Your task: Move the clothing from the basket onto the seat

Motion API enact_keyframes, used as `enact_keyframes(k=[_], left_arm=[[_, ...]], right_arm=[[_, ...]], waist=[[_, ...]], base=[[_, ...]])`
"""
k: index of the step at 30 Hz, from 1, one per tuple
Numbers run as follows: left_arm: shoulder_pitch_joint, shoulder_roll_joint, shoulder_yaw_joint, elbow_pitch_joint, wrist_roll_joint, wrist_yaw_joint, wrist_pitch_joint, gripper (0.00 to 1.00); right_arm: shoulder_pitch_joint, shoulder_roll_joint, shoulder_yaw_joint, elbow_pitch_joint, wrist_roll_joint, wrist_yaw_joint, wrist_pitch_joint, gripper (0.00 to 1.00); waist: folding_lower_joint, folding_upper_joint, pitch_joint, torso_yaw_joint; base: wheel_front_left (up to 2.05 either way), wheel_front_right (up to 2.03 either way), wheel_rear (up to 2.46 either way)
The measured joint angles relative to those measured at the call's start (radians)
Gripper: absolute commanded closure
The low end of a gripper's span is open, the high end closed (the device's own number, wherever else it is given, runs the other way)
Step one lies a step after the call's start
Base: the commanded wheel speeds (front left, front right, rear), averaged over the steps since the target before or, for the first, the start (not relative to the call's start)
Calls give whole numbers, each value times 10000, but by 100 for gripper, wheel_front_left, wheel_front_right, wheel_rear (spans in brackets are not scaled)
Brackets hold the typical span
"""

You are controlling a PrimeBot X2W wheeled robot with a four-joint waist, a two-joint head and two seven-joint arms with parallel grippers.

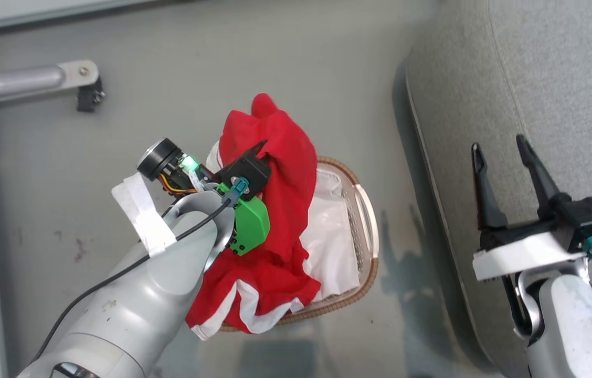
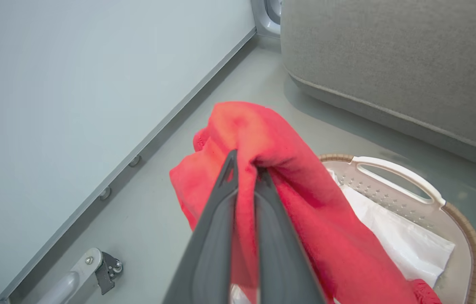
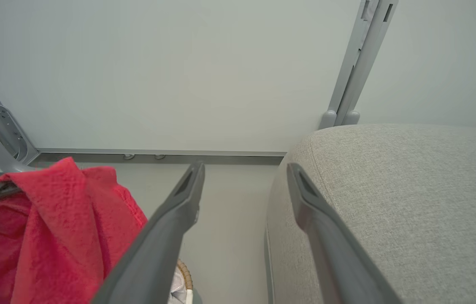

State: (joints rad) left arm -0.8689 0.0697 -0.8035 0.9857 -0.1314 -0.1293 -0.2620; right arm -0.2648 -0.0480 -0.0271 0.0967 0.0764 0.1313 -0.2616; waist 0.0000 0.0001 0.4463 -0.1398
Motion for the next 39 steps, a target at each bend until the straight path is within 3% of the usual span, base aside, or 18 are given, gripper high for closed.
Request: enact_keyframes(k=[11, 21, 39], left_arm=[[-691, 635, -897, -1358, -240, -15, -6, 100], [-2197, 849, -1707, -1457, -926, -15, 46, 100], [-3876, 623, -2765, -1987, -1845, -15, 251, 100]], right_arm=[[1156, 0, 579, 341, -180, 0, 0, 0], [1500, -2, 1197, 418, -176, 0, 0, 0], [624, -4, 2357, 794, -748, 0, -2, 0]], waist=[[0, 0, -2115, 540], [0, 0, -3743, 800], [-1, 0, -4542, 1090]], base=[[0, 0, 0], [0, 0, 0], [0, 0, 0]])
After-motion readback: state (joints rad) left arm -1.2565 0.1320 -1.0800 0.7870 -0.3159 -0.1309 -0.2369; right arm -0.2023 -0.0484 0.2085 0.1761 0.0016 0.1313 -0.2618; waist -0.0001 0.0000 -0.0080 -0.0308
